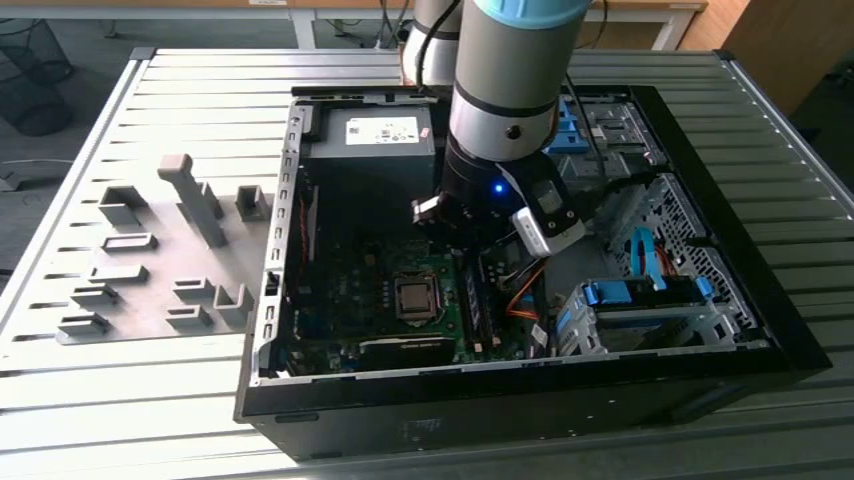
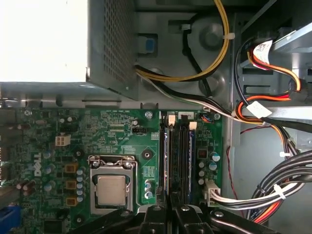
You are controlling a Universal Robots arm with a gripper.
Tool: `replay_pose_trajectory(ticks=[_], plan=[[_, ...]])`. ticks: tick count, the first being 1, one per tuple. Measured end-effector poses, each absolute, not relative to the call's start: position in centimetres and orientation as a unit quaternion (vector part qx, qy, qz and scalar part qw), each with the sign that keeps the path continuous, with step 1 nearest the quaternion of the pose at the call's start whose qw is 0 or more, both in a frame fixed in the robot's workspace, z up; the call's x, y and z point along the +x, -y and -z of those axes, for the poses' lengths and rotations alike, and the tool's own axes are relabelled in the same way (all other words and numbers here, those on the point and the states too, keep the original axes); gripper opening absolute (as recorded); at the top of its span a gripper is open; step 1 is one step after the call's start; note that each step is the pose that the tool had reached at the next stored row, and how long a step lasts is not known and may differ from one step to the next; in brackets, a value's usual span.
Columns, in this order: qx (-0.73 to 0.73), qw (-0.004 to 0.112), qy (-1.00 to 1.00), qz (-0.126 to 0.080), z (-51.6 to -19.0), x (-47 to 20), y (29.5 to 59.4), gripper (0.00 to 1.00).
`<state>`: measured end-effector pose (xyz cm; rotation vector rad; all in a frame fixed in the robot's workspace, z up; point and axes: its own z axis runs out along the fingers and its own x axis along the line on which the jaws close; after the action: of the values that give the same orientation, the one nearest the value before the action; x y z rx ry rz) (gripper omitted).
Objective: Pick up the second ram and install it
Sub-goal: 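Insert the second ram into the second slot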
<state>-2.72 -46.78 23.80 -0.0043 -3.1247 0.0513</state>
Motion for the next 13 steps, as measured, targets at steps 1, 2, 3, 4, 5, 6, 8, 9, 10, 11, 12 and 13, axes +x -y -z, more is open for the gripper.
replay_pose_trajectory(ticks=[1,2,3,4,5,6,8,9,10,11,12,13], plan=[[-0.001,0.008,1.0,-0.016,-23.7,-2.7,46.8,0.14],[-0.001,0.008,1.0,-0.016,-23.5,-2.6,46.8,0.14],[-0.001,0.008,1.0,-0.016,-23.4,-2.5,46.8,0.14],[-0.001,0.008,1.0,-0.016,-23.2,-2.4,46.8,0.14],[-0.001,0.008,1.0,-0.016,-23.0,-2.4,46.8,0.14],[-0.002,0.008,1.0,-0.016,-22.8,-2.4,46.8,0.14],[-0.002,0.008,1.0,-0.016,-22.6,-2.4,46.9,0.14],[-0.002,0.008,1.0,-0.016,-22.4,-2.4,46.9,0.14],[-0.002,0.008,1.0,-0.016,-22.3,-2.4,47.0,0.14],[-0.002,0.008,1.0,-0.016,-22.3,-2.4,47.0,0.14],[-0.002,0.008,1.0,-0.016,-22.3,-2.4,47.0,0.14],[-0.002,0.008,1.0,-0.016,-22.3,-2.4,47.0,0.14]])
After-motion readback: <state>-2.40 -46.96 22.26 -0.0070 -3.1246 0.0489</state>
